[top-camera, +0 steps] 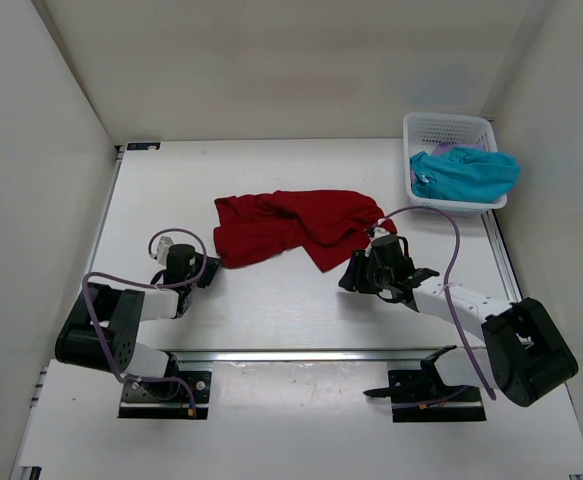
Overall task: Fold and stack the t-shirts
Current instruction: Flatten out the tshirt
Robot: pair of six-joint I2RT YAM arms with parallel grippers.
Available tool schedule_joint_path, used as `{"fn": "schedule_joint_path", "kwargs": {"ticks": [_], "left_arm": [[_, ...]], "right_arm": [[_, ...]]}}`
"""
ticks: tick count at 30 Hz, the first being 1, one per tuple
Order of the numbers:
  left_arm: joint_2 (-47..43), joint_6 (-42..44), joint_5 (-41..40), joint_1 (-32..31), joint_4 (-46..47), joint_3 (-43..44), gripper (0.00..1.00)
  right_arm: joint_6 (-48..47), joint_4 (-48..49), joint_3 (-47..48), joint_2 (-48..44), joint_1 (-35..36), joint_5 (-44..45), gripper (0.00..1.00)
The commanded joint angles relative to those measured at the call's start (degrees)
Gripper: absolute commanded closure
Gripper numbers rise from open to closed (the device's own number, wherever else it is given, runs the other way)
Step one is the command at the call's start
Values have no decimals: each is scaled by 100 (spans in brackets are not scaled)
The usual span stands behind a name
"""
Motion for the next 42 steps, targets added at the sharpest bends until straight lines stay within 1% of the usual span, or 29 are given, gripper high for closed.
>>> {"fn": "schedule_joint_path", "kwargs": {"ticks": [1,3,4,5,8,11,14,16,20,21,23,28,29,30,31,32,33,35,36,38,41,42], "left_arm": [[88,153,37,19,-215,142,76],[88,180,37,2,-251,133,90],[88,180,10,10,-303,194,93],[62,250,19,10,-330,186,100],[18,390,89,10,-497,265,100],[-306,698,19,-104,-768,404,100],[-622,1321,-130,-340,-1312,808,100],[-816,1611,-104,-446,-1375,862,100],[-1168,1832,1,-622,-1534,775,100],[-1256,1859,19,-649,-1517,722,100],[-1300,1911,72,-719,-1499,643,100],[-1327,1920,273,-763,-1323,449,100],[-1336,1912,300,-737,-1271,415,100],[-1318,1894,309,-745,-1253,397,100],[-1336,1903,353,-737,-1235,397,100],[-1344,1938,344,-719,-1244,371,100],[-1397,1938,353,-676,-1235,405,100],[-1406,1964,353,-649,-1218,405,100],[-1397,1973,353,-588,-1235,397,100],[-1432,2017,318,-553,-1262,405,100],[-1424,2043,449,-403,-1288,414,100],[-1424,2052,467,-351,-1314,423,100]], "right_arm": [[13,152,262,46,1,95,64],[-22,143,262,46,-43,113,64],[-30,152,262,20,-26,139,63],[-39,143,227,63,-61,191,64],[-74,-22,402,239,-96,349,63],[-171,-260,675,703,26,561,62],[-162,-296,1079,1056,246,709,59],[-128,-349,1307,1258,413,798,58],[-101,-393,1825,1811,650,929,57],[-92,-428,1888,1952,694,1113,57],[-118,-594,2168,2224,765,1351,58],[-188,-840,2512,2612,888,1834,57],[-215,-919,2521,2699,862,1896,59],[-215,-999,2547,2761,810,1949,67],[-215,-956,2504,2762,783,1976,73],[-197,-981,2442,2753,731,2002,82],[-197,-982,2320,2710,669,2037,89],[-232,-1025,2144,2517,643,1959,98],[-285,-1060,1960,2333,703,2037,100],[-425,-1227,1697,2008,678,2020,100],[-680,-1657,1283,1331,633,1853,100],[-776,-1954,1186,1094,564,1731,100]]}}
